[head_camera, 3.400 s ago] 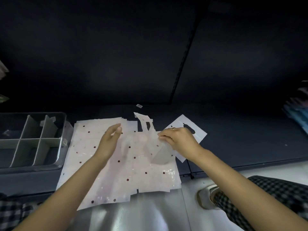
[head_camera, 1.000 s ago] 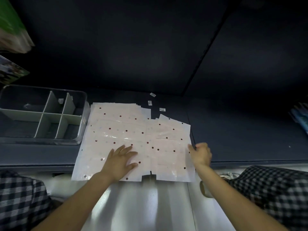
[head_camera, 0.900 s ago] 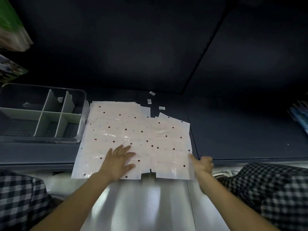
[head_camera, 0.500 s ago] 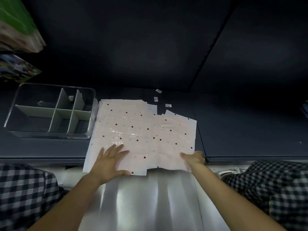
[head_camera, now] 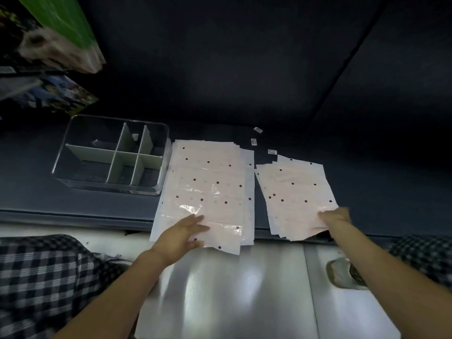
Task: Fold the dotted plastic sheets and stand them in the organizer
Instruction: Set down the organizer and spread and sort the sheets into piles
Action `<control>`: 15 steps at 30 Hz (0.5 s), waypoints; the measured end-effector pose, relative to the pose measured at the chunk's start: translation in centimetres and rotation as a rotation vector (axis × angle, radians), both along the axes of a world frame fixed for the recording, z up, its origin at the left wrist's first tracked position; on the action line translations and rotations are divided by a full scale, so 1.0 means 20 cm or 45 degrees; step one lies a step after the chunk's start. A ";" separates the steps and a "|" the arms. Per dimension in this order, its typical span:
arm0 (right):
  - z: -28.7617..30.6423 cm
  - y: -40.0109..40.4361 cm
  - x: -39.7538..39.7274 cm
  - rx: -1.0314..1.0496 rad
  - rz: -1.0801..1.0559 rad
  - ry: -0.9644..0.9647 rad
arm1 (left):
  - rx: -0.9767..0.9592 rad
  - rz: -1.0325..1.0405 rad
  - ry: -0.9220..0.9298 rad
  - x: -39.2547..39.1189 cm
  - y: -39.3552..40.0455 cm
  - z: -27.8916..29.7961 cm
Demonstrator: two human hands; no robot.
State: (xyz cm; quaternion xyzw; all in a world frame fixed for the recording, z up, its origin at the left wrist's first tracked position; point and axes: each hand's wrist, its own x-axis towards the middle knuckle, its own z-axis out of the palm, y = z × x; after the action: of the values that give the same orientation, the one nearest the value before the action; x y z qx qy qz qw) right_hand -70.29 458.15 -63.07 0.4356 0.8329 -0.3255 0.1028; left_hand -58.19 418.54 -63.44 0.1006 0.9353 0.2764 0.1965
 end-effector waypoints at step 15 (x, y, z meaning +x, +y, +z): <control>0.37 -0.94 0.31 -0.194 1.846 -0.254 | 0.350 -0.098 -0.306 -0.21 -0.02 0.35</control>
State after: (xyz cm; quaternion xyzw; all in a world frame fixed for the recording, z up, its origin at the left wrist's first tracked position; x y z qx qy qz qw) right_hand -64.11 439.45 -55.71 -0.2052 0.8736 -0.1916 0.3974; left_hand -62.42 418.17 -56.50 0.1284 0.8540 0.4039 0.3016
